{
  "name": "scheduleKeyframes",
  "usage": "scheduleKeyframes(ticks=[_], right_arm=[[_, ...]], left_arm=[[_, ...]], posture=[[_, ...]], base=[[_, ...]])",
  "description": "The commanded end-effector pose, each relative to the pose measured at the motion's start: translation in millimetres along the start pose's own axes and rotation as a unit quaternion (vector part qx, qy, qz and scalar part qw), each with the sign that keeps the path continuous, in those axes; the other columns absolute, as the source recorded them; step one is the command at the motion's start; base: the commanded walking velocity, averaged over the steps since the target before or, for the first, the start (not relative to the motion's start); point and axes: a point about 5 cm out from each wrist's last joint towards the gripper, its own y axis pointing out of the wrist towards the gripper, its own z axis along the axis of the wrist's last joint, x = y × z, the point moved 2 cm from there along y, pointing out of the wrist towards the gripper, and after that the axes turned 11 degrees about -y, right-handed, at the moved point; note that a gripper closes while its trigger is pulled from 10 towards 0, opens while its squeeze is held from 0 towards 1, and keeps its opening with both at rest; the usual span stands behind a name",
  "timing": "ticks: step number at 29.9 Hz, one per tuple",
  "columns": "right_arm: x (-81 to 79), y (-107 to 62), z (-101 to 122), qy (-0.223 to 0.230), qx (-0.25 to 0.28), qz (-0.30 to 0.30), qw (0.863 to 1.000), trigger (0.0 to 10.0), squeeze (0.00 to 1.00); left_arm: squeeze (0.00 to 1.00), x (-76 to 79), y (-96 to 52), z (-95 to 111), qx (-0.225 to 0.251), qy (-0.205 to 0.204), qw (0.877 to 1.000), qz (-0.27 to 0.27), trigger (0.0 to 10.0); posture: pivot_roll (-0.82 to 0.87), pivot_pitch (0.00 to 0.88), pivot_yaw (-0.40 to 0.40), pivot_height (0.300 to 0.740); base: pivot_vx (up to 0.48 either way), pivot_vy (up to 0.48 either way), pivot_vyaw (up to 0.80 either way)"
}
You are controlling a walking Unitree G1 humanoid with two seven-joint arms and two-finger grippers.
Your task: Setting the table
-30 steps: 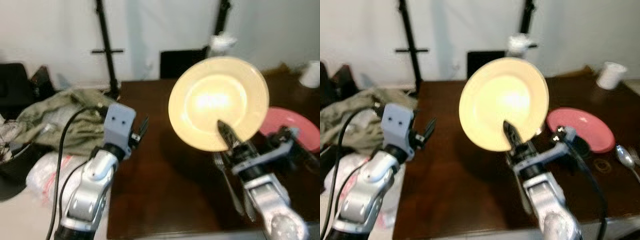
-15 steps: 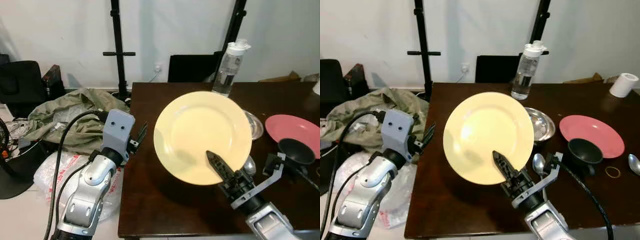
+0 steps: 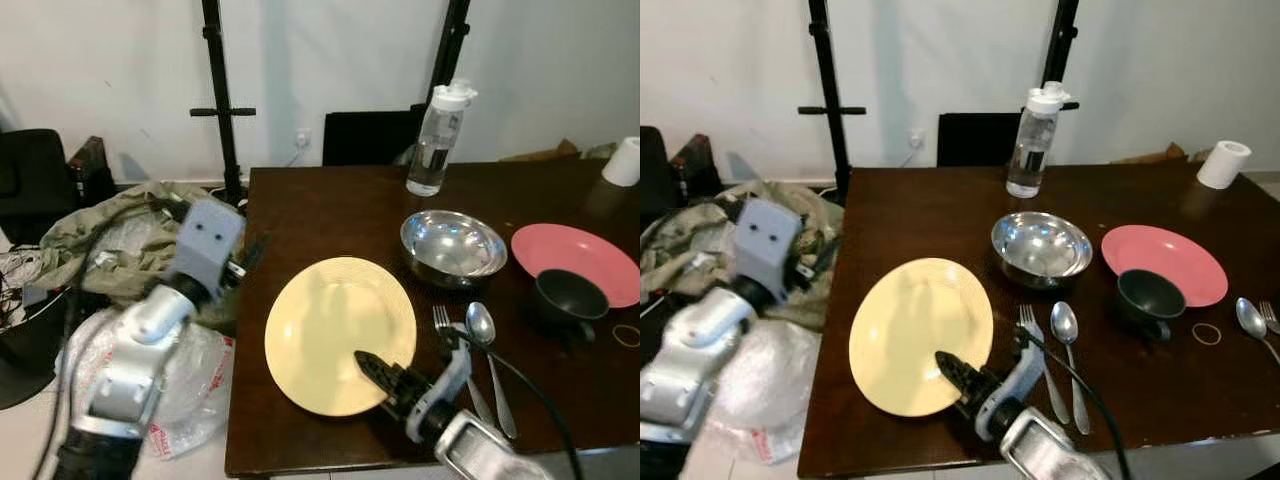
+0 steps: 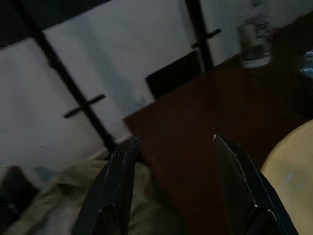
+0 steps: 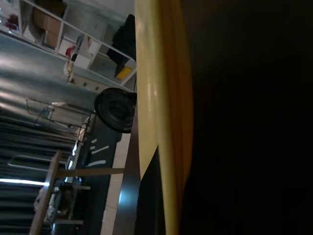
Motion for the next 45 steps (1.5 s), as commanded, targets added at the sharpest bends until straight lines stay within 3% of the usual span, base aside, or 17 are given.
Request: scheduleKeyframes(ticks=[1, 2, 5, 13, 14, 15, 16, 22, 26, 28, 29, 30, 31, 32, 33, 34, 45], right_arm=[[10.4, -2.8, -13, -0.005, -0.025, -0.029, 0.999, 10.0, 0.00], [12.5, -2.4, -14, -0.024, -0.032, -0.040, 0.998, 10.0, 0.00], [12.7, -2.0, -13, -0.036, -0.033, -0.043, 0.998, 10.0, 0.00], [18.4, -13.6, -11, -0.085, -0.041, -0.058, 0.994, 10.0, 0.00], [21.8, -20.2, -11, -0.085, -0.040, -0.066, 0.993, 10.0, 0.63], [22.5, -22.6, -11, -0.085, -0.039, -0.066, 0.993, 10.0, 0.63], [22.0, -24.8, -11, -0.079, -0.036, -0.063, 0.994, 10.0, 1.00], [21.2, -28.6, -12, -0.078, -0.035, -0.061, 0.994, 10.0, 1.00], [22.1, -29.8, -8, -0.118, -0.034, -0.075, 0.990, 10.0, 1.00], [20.2, -35.2, -1, -0.173, -0.052, -0.079, 0.980, 10.0, 1.00], [20.2, -35.2, -1, -0.173, -0.052, -0.079, 0.980, 10.0, 1.00], [16.0, -41.8, 0, -0.213, -0.078, -0.068, 0.972, 10.0, 1.00], [13.9, -45.3, 0, -0.227, -0.089, -0.061, 0.968, 10.0, 0.33], [13.9, -45.3, 0, -0.227, -0.089, -0.061, 0.968, 10.0, 0.33], [12.4, -47.9, 0, -0.234, -0.096, -0.056, 0.966, 10.0, 0.06], [12.0, -51.9, -2, -0.248, -0.110, -0.055, 0.961, 10.0, 0.00], [1.3, -81.0, -17, -0.303, -0.183, 0.002, 0.935, 10.0, 0.00]], left_arm=[[0.00, 0.4, -0.9, -4, -0.007, -0.001, 1.000, -0.008, 10.0], [0.00, -7.9, -3.8, -2, -0.010, 0.004, 1.000, -0.002, 10.0], [0.00, -11.5, -5.8, -2, -0.012, 0.006, 1.000, 0.000, 10.0], [0.00, -6.5, -6.0, -6, -0.015, 0.002, 1.000, -0.006, 10.0], [0.00, -3.3, -5.4, -7, -0.016, -0.003, 1.000, -0.009, 10.0], [0.00, -1.8, -5.3, -7, -0.016, -0.005, 1.000, -0.011, 10.0], [0.00, 0.0, -5.2, -8, -0.017, -0.007, 1.000, -0.013, 10.0], [0.00, 4.5, -4.9, -10, -0.019, -0.013, 1.000, -0.017, 10.0], [0.00, 8.7, -4.5, -11, -0.019, -0.019, 0.999, -0.021, 10.0], [0.00, 11.2, -5.3, -11, -0.020, -0.023, 0.999, -0.023, 10.0], [0.00, 11.2, -5.3, -11, -0.020, -0.023, 0.999, -0.023, 10.0], [0.00, 12.3, -6.4, -12, -0.021, -0.024, 0.999, -0.023, 10.0], [0.00, 12.9, -6.8, -13, -0.021, -0.025, 0.999, -0.023, 10.0], [0.00, 12.9, -6.8, -13, -0.021, -0.025, 0.999, -0.023, 10.0], [0.00, 13.3, -7.0, -13, -0.022, -0.026, 0.999, -0.023, 10.0], [0.00, 13.9, -7.1, -14, -0.022, -0.027, 0.999, -0.023, 10.0], [0.00, 20.4, -6.3, -17, -0.023, -0.035, 0.999, -0.027, 10.0]], posture=[[0.13, 0.091, 0.059, 0.740], [0.14, 0.093, 0.060, 0.740], [0.14, 0.095, 0.059, 0.740], [0.13, 0.099, 0.054, 0.740], [0.12, 0.101, 0.053, 0.740], [0.12, 0.101, 0.053, 0.740], [0.12, 0.103, 0.055, 0.740], [0.11, 0.105, 0.056, 0.740], [0.11, 0.106, 0.055, 0.740], [0.11, 0.108, 0.052, 0.740], [0.11, 0.108, 0.052, 0.740], [0.10, 0.111, 0.046, 0.740], [0.10, 0.111, 0.046, 0.740], [0.10, 0.111, 0.046, 0.740], [0.10, 0.111, 0.046, 0.740], [0.10, 0.111, 0.046, 0.740], [0.08, 0.115, 0.031, 0.740]], base=[[0.000, 0.000, 0.00], [0.000, 0.000, 0.00], [0.000, 0.000, 0.00], [0.000, 0.000, 0.00], [0.000, 0.000, 0.00], [0.000, 0.000, 0.00], [0.000, 0.000, 0.00], [0.000, 0.000, 0.00], [0.000, 0.000, 0.00], [0.000, 0.000, 0.00], [0.000, 0.000, 0.00], [0.000, 0.000, 0.00], [0.000, 0.000, 0.00], [0.000, 0.000, 0.00], [0.000, 0.000, 0.00], [0.000, 0.000, 0.00], [0.000, 0.000, 0.00]])
